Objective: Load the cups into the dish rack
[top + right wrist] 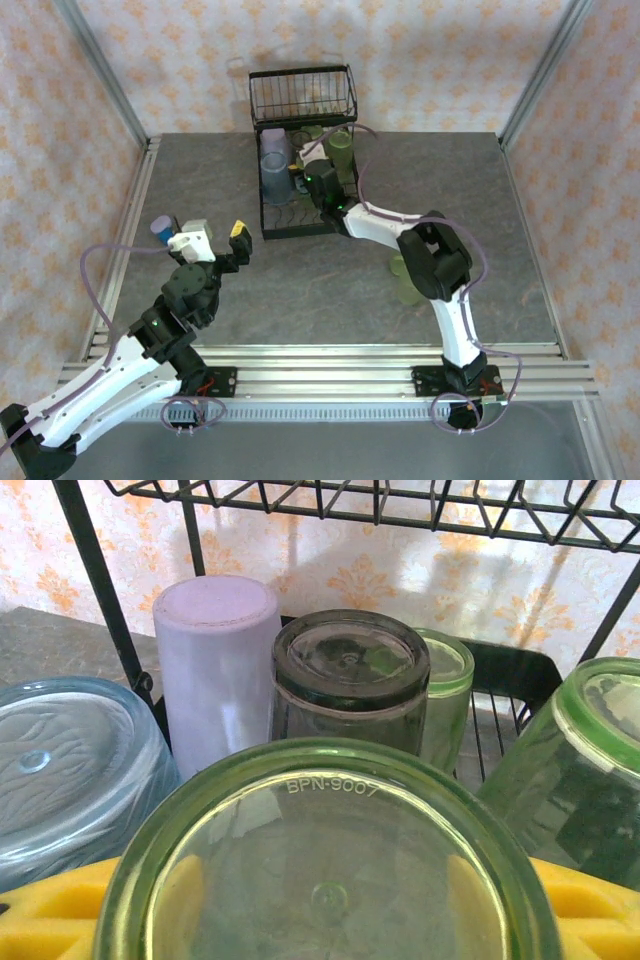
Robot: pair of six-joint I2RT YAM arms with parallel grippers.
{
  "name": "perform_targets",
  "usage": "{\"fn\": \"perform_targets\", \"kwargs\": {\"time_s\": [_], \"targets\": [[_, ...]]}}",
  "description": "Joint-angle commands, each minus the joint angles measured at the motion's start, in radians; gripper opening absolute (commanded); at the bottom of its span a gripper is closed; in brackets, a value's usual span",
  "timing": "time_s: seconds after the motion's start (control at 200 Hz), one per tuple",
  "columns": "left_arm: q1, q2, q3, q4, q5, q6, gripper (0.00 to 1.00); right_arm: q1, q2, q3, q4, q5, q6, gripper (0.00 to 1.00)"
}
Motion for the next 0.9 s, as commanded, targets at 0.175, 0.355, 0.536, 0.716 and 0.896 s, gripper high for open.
{"fn": "perform_targets", "kwargs": {"time_s": [0.175, 0.355, 0.536, 0.716, 0.896], "targets": [[0.01, 0.006, 0.031, -0.024, -0.021, -0.009, 0.99, 0.007, 0.088, 0.086, 0.138, 0.062, -0.063, 0.6], [0.01, 0.02, 0.042, -0.025, -0.018, -0.003, 0.99, 0.006, 0.122, 0.117, 0.143, 0.071, -0.058, 0.61], [0.01, 0.035, 0.049, -0.026, -0.013, 0.001, 0.99, 0.003, 0.147, 0.133, 0.15, 0.082, -0.042, 0.65], [0.01, 0.046, 0.053, -0.026, -0.009, 0.002, 0.99, -0.005, 0.136, 0.118, 0.16, 0.086, -0.006, 0.73], [0.01, 0.061, 0.053, -0.022, 0.0, 0.0, 1.0, -0.006, 0.118, 0.103, 0.171, 0.088, -0.014, 0.82]]}}
